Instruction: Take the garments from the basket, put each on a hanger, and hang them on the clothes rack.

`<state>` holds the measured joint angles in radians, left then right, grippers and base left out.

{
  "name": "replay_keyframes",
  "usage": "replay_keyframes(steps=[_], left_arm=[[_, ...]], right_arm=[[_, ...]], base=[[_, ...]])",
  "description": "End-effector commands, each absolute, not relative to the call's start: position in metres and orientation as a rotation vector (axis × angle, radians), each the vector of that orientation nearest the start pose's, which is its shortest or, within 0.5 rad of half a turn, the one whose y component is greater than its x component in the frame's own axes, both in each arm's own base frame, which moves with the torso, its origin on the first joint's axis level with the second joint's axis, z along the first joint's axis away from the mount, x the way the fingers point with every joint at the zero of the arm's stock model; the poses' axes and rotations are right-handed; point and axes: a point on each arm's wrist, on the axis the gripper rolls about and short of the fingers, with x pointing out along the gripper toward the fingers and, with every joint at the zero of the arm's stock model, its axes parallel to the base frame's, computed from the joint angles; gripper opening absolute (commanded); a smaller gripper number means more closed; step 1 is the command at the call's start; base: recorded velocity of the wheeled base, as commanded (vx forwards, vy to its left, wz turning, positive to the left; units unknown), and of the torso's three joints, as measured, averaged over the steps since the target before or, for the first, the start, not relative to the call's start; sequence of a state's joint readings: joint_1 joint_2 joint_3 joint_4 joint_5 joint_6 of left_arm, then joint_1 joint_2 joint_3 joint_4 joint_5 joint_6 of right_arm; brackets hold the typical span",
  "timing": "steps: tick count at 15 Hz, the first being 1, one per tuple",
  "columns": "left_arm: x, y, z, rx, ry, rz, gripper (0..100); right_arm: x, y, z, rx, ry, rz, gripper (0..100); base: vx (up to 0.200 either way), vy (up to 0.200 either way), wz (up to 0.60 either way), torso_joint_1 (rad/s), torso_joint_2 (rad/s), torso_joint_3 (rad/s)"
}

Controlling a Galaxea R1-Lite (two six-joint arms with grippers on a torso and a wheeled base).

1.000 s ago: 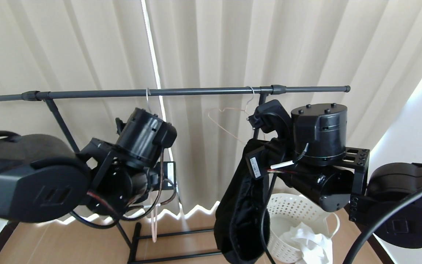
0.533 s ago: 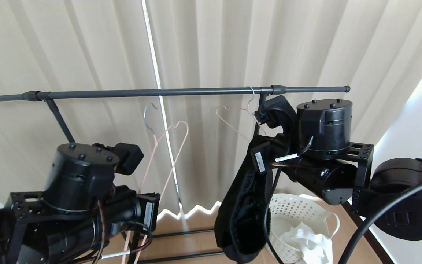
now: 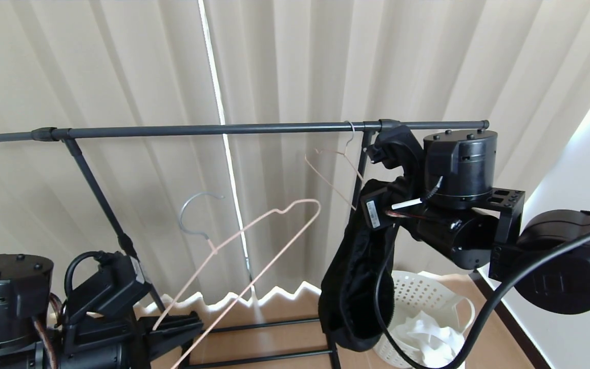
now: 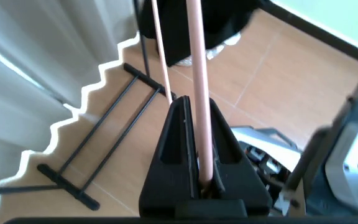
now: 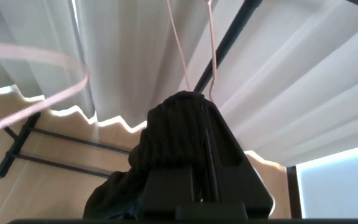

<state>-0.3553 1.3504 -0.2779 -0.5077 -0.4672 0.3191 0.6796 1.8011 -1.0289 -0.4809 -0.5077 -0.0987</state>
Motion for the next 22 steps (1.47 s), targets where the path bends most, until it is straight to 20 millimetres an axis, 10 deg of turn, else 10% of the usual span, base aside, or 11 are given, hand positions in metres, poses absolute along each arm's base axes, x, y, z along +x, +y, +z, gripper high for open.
replay_keyframes(steps=[1, 10, 22], left_arm=[[0.147, -0.058, 0.113, 0.269, 0.457, -0.901, 0], [0.135, -0.066, 0.113, 0.306, 0.397, -1.069, 0], [0.186, -0.104, 0.119, 0.219, 0.469, -1.083, 0]], right_arm=[[0.282, 0.205, 0.192, -0.265, 0.242, 0.153, 0], [0.307, 0.210, 0.186, -0.249, 0.207, 0.030, 0], [0.294, 0.218, 0.183, -0.263, 0.209, 0.040, 0]], base=[[0.000, 0.000, 0.00, 0.000, 0.00, 0.000], [0.000, 0.000, 0.00, 0.000, 0.00, 0.000], [0.000, 0.000, 0.00, 0.000, 0.00, 0.000]])
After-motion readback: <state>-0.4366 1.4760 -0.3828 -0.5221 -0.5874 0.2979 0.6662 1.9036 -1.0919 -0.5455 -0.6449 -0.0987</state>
